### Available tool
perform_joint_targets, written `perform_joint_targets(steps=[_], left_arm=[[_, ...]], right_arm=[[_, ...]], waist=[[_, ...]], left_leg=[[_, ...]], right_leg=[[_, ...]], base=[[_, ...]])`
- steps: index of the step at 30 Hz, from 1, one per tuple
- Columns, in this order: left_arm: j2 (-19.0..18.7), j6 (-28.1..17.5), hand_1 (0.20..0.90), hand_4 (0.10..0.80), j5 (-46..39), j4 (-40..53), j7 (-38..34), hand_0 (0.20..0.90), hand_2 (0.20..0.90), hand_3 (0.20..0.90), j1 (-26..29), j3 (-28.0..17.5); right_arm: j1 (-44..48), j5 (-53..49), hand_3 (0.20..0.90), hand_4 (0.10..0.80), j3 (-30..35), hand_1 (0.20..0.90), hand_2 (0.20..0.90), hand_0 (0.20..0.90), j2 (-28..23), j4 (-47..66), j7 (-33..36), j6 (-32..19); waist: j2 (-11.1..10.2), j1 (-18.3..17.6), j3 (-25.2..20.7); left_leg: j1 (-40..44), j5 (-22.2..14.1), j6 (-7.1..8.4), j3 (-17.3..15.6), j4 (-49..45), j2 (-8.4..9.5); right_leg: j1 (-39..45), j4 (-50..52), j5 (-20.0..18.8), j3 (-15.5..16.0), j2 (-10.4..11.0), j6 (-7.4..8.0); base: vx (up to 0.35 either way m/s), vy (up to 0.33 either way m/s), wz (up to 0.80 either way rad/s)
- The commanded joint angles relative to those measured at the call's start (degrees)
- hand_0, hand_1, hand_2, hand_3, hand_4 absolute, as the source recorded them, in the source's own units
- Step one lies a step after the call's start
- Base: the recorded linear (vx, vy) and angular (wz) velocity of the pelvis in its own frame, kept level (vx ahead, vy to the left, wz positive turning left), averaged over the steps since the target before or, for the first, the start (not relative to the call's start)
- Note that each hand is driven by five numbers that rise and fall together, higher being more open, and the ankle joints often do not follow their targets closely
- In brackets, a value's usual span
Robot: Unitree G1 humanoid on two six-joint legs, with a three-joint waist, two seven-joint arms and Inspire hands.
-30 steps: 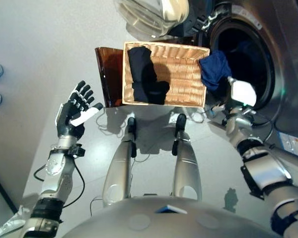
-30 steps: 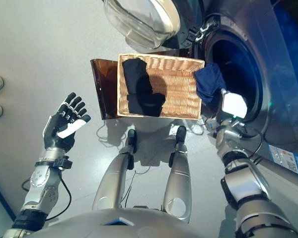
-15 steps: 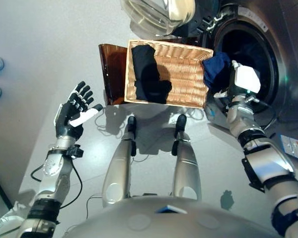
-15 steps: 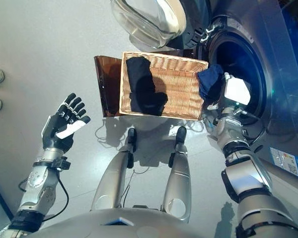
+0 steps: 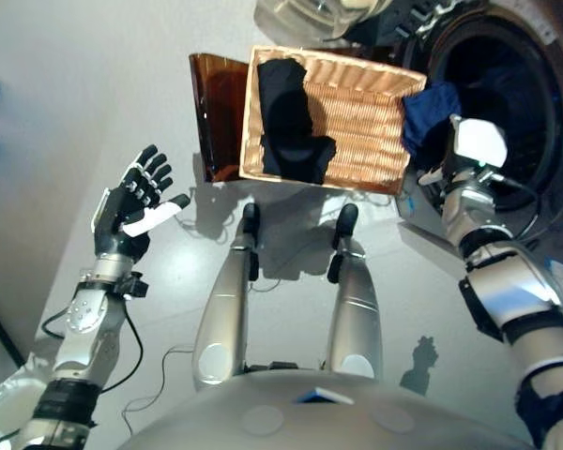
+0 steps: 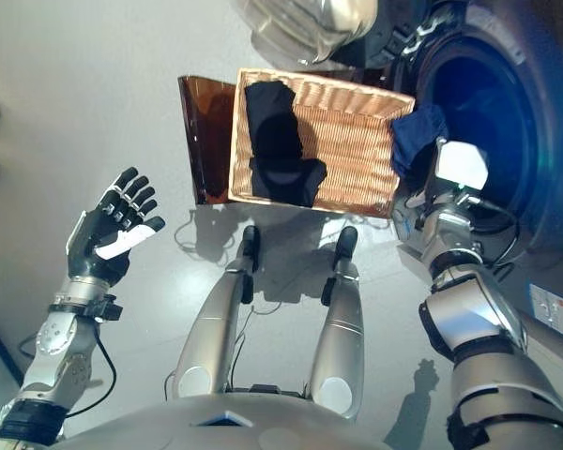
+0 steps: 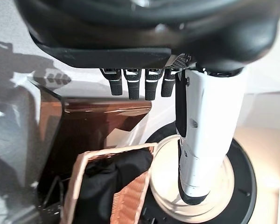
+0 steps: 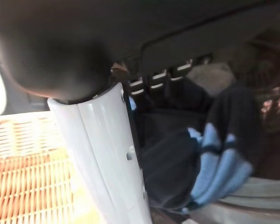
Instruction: Pick up the clothes and place them into the washing machine
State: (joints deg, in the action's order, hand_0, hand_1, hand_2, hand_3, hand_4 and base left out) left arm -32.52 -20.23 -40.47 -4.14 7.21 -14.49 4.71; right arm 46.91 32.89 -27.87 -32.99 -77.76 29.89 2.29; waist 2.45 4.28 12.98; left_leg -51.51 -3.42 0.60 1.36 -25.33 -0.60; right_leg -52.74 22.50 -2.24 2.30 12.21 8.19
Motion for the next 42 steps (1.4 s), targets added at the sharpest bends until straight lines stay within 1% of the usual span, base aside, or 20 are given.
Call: perform_joint_targets(steps=[1, 5, 7, 9, 10, 14, 16, 18, 19, 20, 21, 36, 38, 42], left_arm=[[-2.47, -3.68, 0.900, 0.800, -1.37, 8.31, 0.56, 0.900, 0.900, 0.900, -5.05, -4.64], [-2.92, -3.74, 0.900, 0.800, -1.66, 8.86, 0.58, 0.900, 0.900, 0.900, -5.25, -4.77], [-3.25, -3.75, 0.900, 0.800, -2.13, 9.60, 0.92, 0.900, 0.900, 0.900, -5.39, -4.81], [-3.58, -3.74, 0.900, 0.800, -2.21, 10.41, 0.91, 0.900, 0.900, 0.900, -5.68, -5.18], [-3.86, -3.43, 0.900, 0.800, -2.39, 10.91, 1.05, 0.900, 0.900, 0.900, -6.09, -5.40], [-3.99, -2.97, 0.900, 0.800, -2.49, 11.92, 1.43, 0.900, 0.900, 0.900, -7.10, -6.12], [-4.26, -2.59, 0.900, 0.800, -2.68, 12.76, 1.78, 0.900, 0.900, 0.900, -8.32, -7.16], [-4.19, -2.32, 0.900, 0.800, -2.75, 12.84, 1.89, 0.900, 0.900, 0.900, -8.47, -7.28], [-4.23, -2.09, 0.900, 0.800, -2.77, 12.71, 1.97, 0.900, 0.900, 0.900, -8.55, -7.42], [-4.23, -2.09, 0.900, 0.800, -2.78, 12.71, 1.97, 0.900, 0.900, 0.900, -8.55, -7.42], [-4.37, -2.04, 0.900, 0.800, -2.67, 12.63, 1.91, 0.900, 0.900, 0.900, -8.41, -7.48], [-5.61, -2.12, 0.900, 0.800, -3.69, 14.84, 1.35, 0.900, 0.900, 0.900, -9.64, -9.82], [-5.48, -1.97, 0.900, 0.800, -3.76, 15.01, 1.19, 0.900, 0.900, 0.900, -9.72, -9.95], [-4.75, -1.84, 0.900, 0.800, -3.45, 14.70, 0.59, 0.900, 0.900, 0.900, -9.44, -10.02]], right_arm=[[1.27, -1.02, 0.900, 0.800, -3.80, 0.900, 0.900, 0.900, -6.05, 1.48, 1.87, 0.09], [2.07, -0.22, 0.900, 0.800, -4.54, 0.900, 0.900, 0.900, -6.56, 1.03, 1.67, 0.41], [2.51, 0.76, 0.900, 0.800, -5.16, 0.900, 0.900, 0.900, -7.11, 0.44, 1.18, 0.86], [2.57, 2.62, 0.900, 0.800, -6.33, 0.900, 0.900, 0.900, -7.40, -0.63, 0.43, 1.68], [3.05, 4.86, 0.900, 0.800, -7.27, 0.900, 0.900, 0.900, -7.98, -2.31, -0.77, 2.88], [3.40, 7.36, 0.900, 0.800, -8.39, 0.900, 0.900, 0.900, -8.53, -4.30, -2.33, 4.17], [3.10, 9.44, 0.900, 0.800, -9.15, 0.900, 0.900, 0.900, -8.82, -5.24, -3.87, 4.88], [2.99, 9.78, 0.900, 0.800, -9.23, 0.900, 0.900, 0.900, -8.76, -5.27, -4.16, 4.95], [2.81, 9.72, 0.744, 0.688, -9.12, 0.744, 0.744, 0.744, -8.60, -5.31, -4.41, 4.93], [2.81, 9.72, 0.516, 0.525, -9.12, 0.516, 0.516, 0.516, -8.60, -5.31, -4.41, 4.93], [2.89, 9.34, 0.200, 0.300, -8.94, 0.200, 0.200, 0.200, -8.54, -5.12, -4.33, 4.75], [4.03, 9.50, 0.200, 0.300, -10.26, 0.200, 0.200, 0.200, -9.61, -2.72, -4.30, 4.65], [3.71, 9.54, 0.200, 0.300, -9.82, 0.200, 0.200, 0.200, -9.24, -2.94, -4.38, 4.79], [3.98, 6.44, 0.200, 0.300, -7.36, 0.200, 0.200, 0.200, -8.09, -4.41, -3.51, 4.99]], waist=[[1.18, -0.36, -3.55], [1.27, -0.20, -3.89], [1.38, 0.02, -4.01], [1.46, 0.14, -3.97], [1.62, 0.40, -3.85], [1.86, 0.67, -3.65], [1.94, 0.79, -3.40], [1.98, 0.80, -3.33], [1.93, 0.76, -3.32], [1.92, 0.76, -3.34], [1.89, 0.79, -3.28], [1.72, 0.08, -3.62], [1.72, 0.02, -3.68], [1.74, 0.11, -3.62]], left_leg=[[-2.92, 1.73, 1.74, 1.47, 1.99, 0.44], [-4.55, 0.91, 1.75, 1.63, -0.24, 0.47], [-5.51, 0.44, 1.82, 1.56, -1.45, 0.35], [-6.56, 0.01, 1.80, 1.62, -2.87, 0.39], [-7.41, -0.24, 1.88, 1.78, -3.70, 0.33], [-8.42, -0.27, 1.94, 1.84, -4.49, 0.34], [-9.46, -0.64, 1.89, 2.03, -6.08, 0.36], [-9.94, -0.77, 1.92, 2.02, -6.84, 0.31], [-10.30, -0.93, 1.97, 2.04, -7.20, 0.20], [-10.33, -0.95, 1.97, 2.04, -7.23, 0.20], [-10.47, -0.96, 1.93, 2.11, -7.36, 0.22], [-12.18, -0.71, 2.19, 2.36, -7.82, 0.02], [-12.41, -0.61, 2.16, 2.37, -7.72, -0.02], [-12.52, -0.42, 2.04, 2.30, -7.41, -0.03]], right_leg=[[-2.65, 6.43, 4.52, -0.36, -0.15, -1.73], [-4.09, 8.74, 5.28, -0.53, 0.11, -1.79], [-5.17, 10.37, 6.27, -0.67, 0.26, -1.93], [-6.29, 12.17, 6.76, -0.85, 0.49, -2.12], [-6.97, 13.01, 7.25, -0.88, 0.61, -2.33], [-8.34, 14.73, 7.89, -0.95, 0.68, -2.57], [-9.58, 16.90, 8.64, -1.36, 0.32, -2.99], [-10.19, 17.72, 8.88, -1.38, 0.29, -3.17], [-10.45, 18.22, 9.22, -1.27, 0.26, -3.30], [-10.48, 18.24, 9.24, -1.28, 0.26, -3.30], [-10.66, 18.37, 9.30, -1.23, 0.20, -3.32], [-12.69, 20.02, 9.69, -1.07, -0.24, -3.65], [-12.98, 20.25, 9.72, -1.03, -0.28, -3.66], [-13.09, 20.12, 9.51, -1.04, -0.36, -3.68]], base=[[0.002, 0.002, 0.04], [-0.009, -0.002, 0.06], [-0.025, -0.001, 0.04], [-0.017, -0.009, 0.01], [0.000, 0.000, 0.00], [-0.015, -0.013, 0.03], [0.000, 0.000, 0.00], [-0.022, -0.026, 0.05], [-0.019, -0.025, 0.05], [0.000, 0.000, 0.00], [0.000, 0.000, 0.00], [-0.004, -0.009, 0.01], [0.000, 0.000, 0.00], [0.000, 0.000, 0.00]])
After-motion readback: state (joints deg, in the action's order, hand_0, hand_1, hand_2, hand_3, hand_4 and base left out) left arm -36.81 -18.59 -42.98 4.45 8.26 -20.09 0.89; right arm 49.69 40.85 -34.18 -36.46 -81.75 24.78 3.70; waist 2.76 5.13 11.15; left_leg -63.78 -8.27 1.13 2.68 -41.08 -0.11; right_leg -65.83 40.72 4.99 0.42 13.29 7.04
